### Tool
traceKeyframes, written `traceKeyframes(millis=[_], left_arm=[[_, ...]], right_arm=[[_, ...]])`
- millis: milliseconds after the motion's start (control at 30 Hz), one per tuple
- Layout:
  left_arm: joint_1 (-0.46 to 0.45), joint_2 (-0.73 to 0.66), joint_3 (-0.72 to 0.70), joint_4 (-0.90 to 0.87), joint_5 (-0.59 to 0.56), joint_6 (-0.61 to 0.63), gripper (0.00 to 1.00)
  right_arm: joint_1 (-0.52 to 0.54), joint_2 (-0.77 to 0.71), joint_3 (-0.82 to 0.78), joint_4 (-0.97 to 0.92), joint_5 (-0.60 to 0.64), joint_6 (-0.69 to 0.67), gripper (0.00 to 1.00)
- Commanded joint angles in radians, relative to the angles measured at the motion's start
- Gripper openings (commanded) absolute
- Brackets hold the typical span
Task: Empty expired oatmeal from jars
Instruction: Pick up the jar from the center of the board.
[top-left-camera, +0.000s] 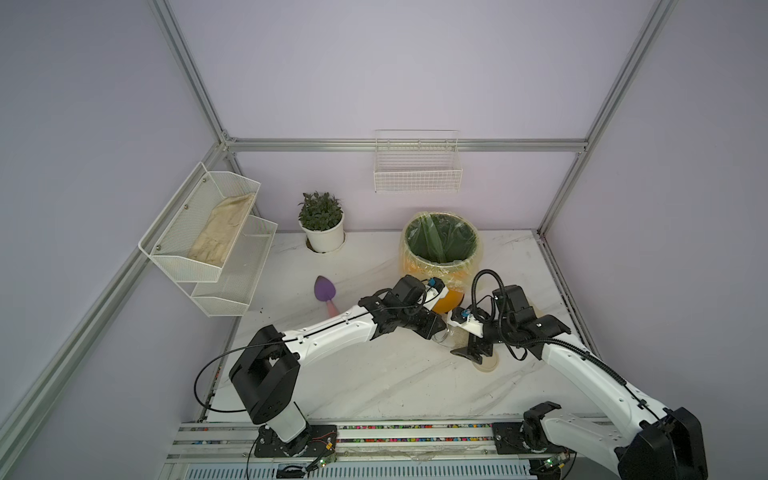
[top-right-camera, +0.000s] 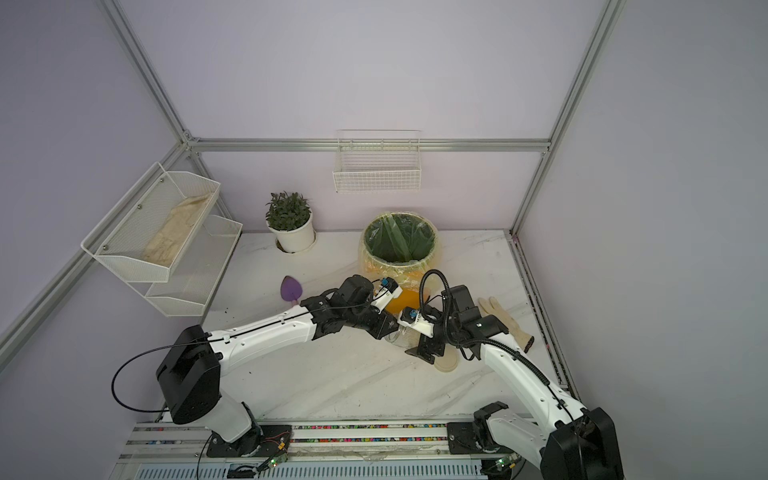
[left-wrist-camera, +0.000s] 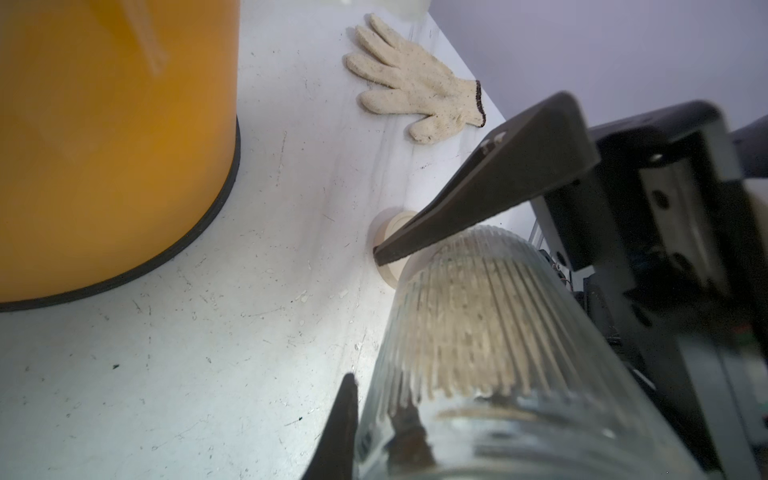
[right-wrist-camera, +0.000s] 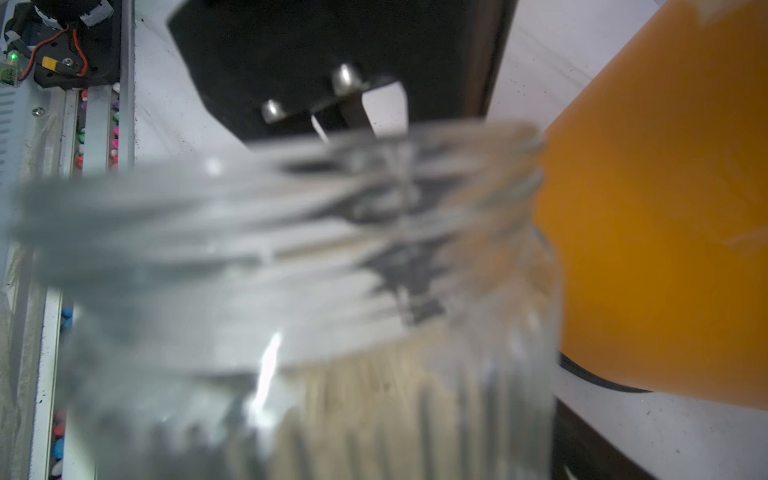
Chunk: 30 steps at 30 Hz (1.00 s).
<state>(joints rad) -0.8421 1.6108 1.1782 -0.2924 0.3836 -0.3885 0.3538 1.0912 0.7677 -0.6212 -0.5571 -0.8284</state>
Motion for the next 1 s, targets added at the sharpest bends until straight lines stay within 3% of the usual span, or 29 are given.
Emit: traceKeyframes(millis=[0, 200, 333, 433, 600, 767, 933, 967], left_arm=[[0.008, -0.076, -0.017, 0.144, 0.063, -0.031, 0.00], [0.014, -0.071, -0.021, 0.156, 0.074, -0.038, 0.00], [0.015, -0.055, -0.031, 0.173, 0.081, -0.048, 0.00], [0.014, -0.057, -0.040, 0.193, 0.079, -0.054, 0.00], [0.014, -0.041, -0.036, 0.197, 0.104, -0.053, 0.00], [0.014, -0.028, -0.030, 0.199, 0.113, -0.053, 0.01], [0.014, -0.052, -0.015, 0.197, 0.096, -0.059, 0.28], [0.015, -0.060, -0.008, 0.188, 0.092, -0.058, 0.45]], right_arm=[[-0.003, 0.007, 0.028, 0.002, -0.031, -0.011, 0.97], [-0.003, 0.004, 0.047, -0.011, -0.042, -0.007, 0.90], [-0.003, 0.005, 0.055, -0.013, -0.043, -0.003, 0.79], [-0.003, 0.030, 0.072, -0.049, -0.044, -0.014, 0.58], [-0.003, 0.045, 0.083, -0.080, -0.070, -0.034, 0.37], [-0.003, 0.050, 0.116, -0.105, -0.092, -0.015, 0.07], [-0.003, -0.027, 0.116, -0.093, -0.090, 0.019, 0.02], [-0.003, -0.045, 0.119, -0.093, -0.094, 0.029, 0.01]])
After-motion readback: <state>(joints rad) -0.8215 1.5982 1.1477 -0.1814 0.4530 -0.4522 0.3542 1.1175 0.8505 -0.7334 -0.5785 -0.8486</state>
